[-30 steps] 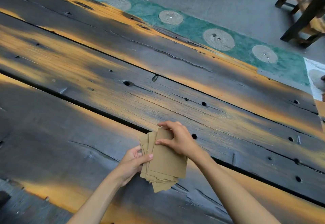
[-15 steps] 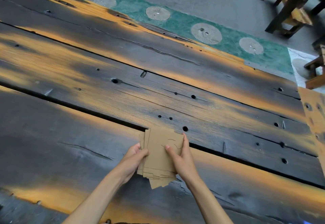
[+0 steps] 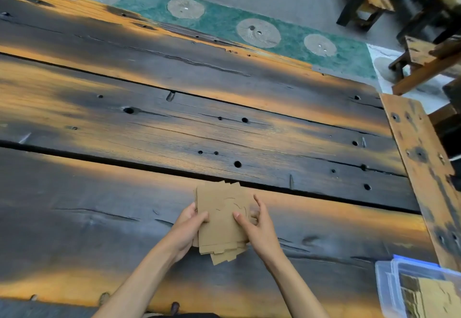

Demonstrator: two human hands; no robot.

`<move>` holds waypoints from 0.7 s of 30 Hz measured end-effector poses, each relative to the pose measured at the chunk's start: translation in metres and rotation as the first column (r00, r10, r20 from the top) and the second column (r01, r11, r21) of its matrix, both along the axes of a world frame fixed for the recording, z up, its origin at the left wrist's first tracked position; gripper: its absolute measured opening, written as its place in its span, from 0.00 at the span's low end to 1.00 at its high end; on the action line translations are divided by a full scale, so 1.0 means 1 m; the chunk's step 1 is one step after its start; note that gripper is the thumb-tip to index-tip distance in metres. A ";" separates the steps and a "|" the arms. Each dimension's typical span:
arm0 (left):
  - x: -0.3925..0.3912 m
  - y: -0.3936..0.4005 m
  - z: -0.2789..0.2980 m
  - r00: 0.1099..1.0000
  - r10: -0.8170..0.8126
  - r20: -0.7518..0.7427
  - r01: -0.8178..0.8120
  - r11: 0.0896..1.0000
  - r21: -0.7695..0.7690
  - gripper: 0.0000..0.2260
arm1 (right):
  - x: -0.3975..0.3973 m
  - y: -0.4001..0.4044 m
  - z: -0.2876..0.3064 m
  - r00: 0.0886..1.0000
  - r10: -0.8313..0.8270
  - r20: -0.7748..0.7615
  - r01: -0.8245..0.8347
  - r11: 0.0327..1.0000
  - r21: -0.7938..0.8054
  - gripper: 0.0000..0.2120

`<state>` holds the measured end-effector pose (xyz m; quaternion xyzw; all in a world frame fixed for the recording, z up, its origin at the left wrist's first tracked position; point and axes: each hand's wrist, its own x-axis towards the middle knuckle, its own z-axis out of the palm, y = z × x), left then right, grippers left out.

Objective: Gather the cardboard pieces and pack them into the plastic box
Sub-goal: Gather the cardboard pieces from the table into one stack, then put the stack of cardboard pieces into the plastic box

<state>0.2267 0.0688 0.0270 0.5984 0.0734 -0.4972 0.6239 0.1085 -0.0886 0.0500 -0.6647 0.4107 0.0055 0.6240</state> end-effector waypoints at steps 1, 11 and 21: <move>-0.003 -0.003 -0.001 1.000 0.025 -0.012 -0.025 1.000 -0.008 0.16 | -0.010 -0.001 0.001 0.998 -0.066 -0.013 0.067 0.997 0.042 0.38; -0.063 -0.049 0.008 0.994 -0.077 -0.080 0.068 0.991 -0.113 0.15 | -0.092 0.013 0.001 0.786 -0.615 0.066 0.500 0.694 0.518 0.29; -0.114 -0.089 0.033 0.946 -0.297 0.126 0.303 0.953 -0.025 0.15 | -0.208 -0.060 0.016 0.881 -0.464 0.096 0.424 0.862 0.276 0.28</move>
